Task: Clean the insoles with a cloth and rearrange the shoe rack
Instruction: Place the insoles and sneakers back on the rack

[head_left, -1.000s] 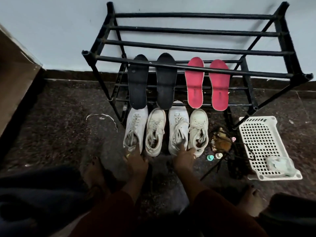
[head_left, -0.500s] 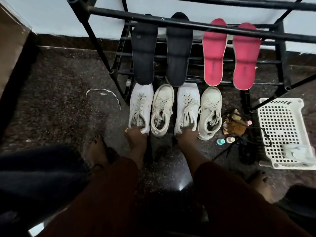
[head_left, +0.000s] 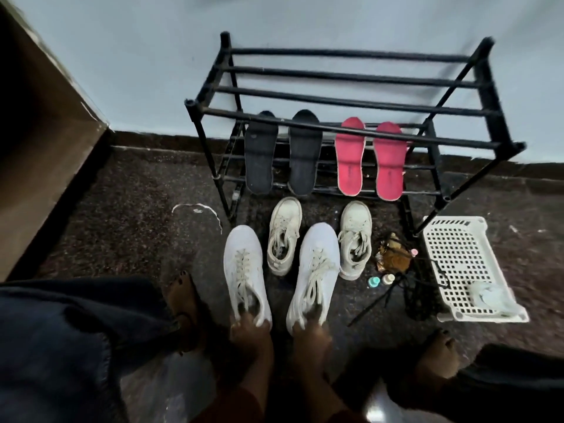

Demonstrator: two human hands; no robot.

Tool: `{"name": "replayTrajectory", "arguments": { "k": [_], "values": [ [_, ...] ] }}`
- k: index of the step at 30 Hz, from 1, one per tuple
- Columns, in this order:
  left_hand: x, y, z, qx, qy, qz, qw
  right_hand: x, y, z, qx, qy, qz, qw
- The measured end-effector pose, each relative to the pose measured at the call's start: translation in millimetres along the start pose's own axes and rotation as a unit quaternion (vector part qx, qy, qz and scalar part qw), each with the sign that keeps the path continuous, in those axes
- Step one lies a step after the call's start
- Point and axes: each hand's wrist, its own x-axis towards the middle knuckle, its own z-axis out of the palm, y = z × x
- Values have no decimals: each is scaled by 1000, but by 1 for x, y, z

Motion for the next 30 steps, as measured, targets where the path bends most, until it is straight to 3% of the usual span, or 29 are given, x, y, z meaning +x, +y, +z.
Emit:
{"name": "replayTrajectory", "arguments": {
  "k": [1,4,9,12,17,19,22,25,30],
  "values": [
    [-5,0,-7,7,-75,-14,997,-4,0,2,33,13,-13,999],
    [-21,13,-23,-15,-68,-10,998,-21,0,-11,76,-52,-68,993],
    [-40,65,-71,-68,-27,58,996,-37,-11,-32,43,-51,-107,992],
    [-41,94,-99,-148,42,87,984,-37,-29,-60,-19,132,-201,970],
    [-29,154,-148,-169,199,158,952,-16,-84,-115,-37,149,-268,951],
    [-14,180,-169,-155,227,183,944,-8,-118,-145,-64,140,-254,955],
    [15,227,-201,-164,191,170,953,27,-164,-185,-99,169,-276,941],
    [43,277,-229,-162,162,150,962,64,-207,-217,39,147,-198,968],
    [102,329,-248,-98,127,129,978,125,-262,-235,42,143,-171,974]
  ]
}}
